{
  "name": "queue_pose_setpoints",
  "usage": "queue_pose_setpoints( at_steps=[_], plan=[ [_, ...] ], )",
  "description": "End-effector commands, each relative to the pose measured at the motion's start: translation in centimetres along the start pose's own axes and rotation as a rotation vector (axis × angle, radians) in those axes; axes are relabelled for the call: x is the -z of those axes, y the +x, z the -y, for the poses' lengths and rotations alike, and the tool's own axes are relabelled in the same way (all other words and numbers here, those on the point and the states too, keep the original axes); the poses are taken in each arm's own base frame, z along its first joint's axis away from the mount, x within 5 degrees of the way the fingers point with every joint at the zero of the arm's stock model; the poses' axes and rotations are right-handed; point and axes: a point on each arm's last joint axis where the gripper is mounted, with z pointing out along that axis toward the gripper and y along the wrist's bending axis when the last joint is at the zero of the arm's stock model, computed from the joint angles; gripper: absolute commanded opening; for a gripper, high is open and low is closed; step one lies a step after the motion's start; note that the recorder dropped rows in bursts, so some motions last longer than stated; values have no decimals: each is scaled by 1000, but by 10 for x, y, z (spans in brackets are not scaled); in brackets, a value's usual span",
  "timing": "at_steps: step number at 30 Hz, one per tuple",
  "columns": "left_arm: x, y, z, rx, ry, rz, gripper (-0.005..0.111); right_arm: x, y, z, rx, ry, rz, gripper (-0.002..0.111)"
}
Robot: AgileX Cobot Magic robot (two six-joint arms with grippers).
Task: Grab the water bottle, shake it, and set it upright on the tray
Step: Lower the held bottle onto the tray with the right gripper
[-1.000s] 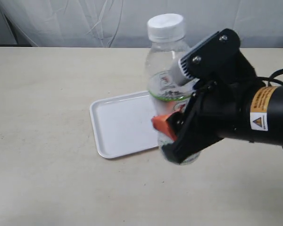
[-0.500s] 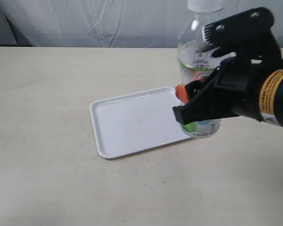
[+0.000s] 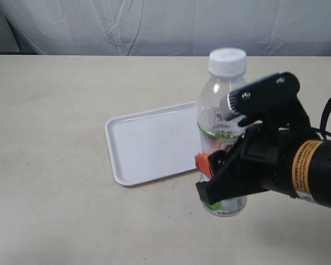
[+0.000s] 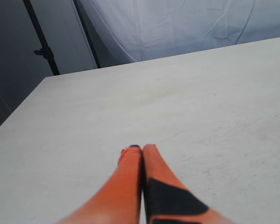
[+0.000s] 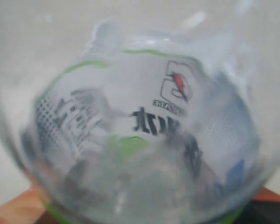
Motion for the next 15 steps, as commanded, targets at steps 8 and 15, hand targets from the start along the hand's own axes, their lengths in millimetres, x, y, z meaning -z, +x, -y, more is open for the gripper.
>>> queue_pose_setpoints(
  at_steps=[8,15],
  plan=[
    [0,-1,0,13,0,14,0,71,-74,-30,9,-288,418,-1],
    [0,-1,0,13,0,14,0,10,-13,-31,-2,-228,109,-1]
  ],
)
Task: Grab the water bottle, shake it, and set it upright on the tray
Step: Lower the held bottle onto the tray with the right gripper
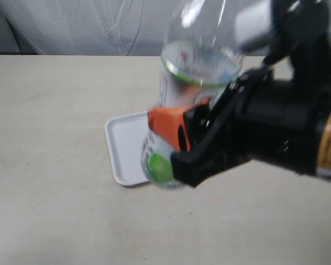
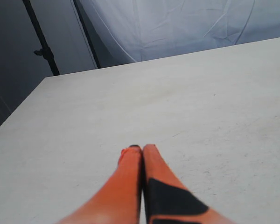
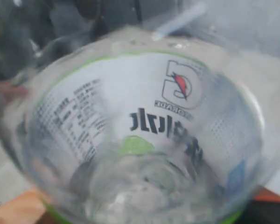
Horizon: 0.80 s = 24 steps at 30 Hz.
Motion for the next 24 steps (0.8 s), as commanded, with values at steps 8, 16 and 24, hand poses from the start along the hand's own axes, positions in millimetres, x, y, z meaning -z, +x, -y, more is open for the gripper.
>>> queue_pose_setpoints(
  at_steps=[8,16,24],
  plan=[
    [0,-1,0,13,0,14,0,-9,13,-20,84,-219,43,-1],
    [0,-1,0,13,0,14,0,-5,-9,41,8,472,-180,-1],
    [0,-1,0,13,0,14,0,-44,-7,40,20,137,-55,-1]
  ],
)
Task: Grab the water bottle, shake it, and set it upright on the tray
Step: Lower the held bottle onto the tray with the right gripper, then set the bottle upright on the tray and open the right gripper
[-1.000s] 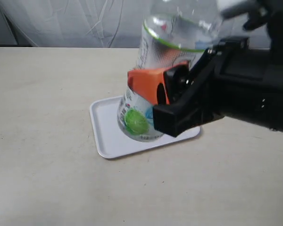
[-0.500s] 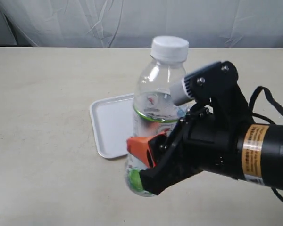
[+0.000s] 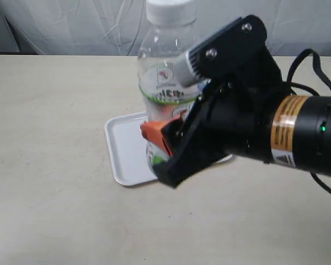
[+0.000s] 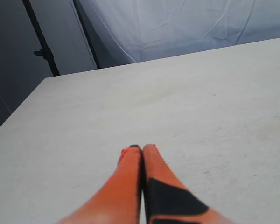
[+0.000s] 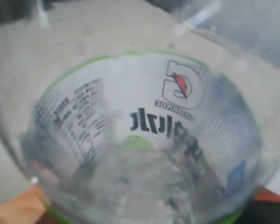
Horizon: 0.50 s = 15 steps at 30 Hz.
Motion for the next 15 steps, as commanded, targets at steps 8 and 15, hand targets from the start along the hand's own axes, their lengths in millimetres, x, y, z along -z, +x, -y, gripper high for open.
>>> queue_pose_setpoints(
  at_steps=[8,15],
  plan=[
    [0,-1,0,13,0,14,0,-113,30,54,-60,9,147,-1],
    [0,-1,0,13,0,14,0,-165,78,61,-4,72,161,-1]
  ],
)
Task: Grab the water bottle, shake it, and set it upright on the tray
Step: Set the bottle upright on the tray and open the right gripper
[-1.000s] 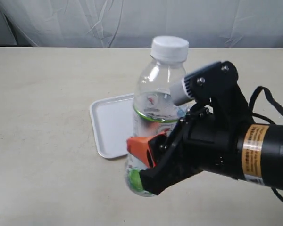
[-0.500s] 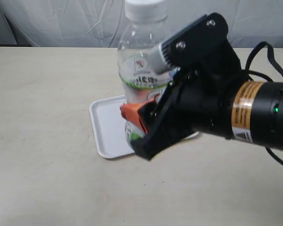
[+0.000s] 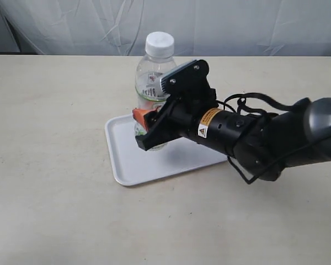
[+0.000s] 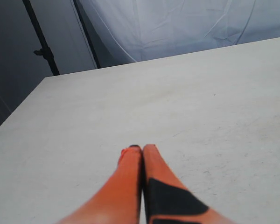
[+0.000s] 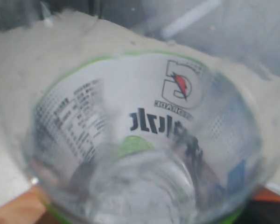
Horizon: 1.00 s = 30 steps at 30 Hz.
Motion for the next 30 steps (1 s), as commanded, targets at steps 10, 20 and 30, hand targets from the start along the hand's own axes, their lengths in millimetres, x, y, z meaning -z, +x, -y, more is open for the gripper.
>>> queue_pose_setpoints(
  at_steps=[10,20,30],
  plan=[
    [0,-1,0,13,0,14,0,-30,36,9,12,60,-48,-1],
    [0,-1,0,13,0,14,0,-30,42,11,-48,98,-127,77],
    [0,-1,0,13,0,14,0,-14,35,10,-71,100,-307,77]
  ],
)
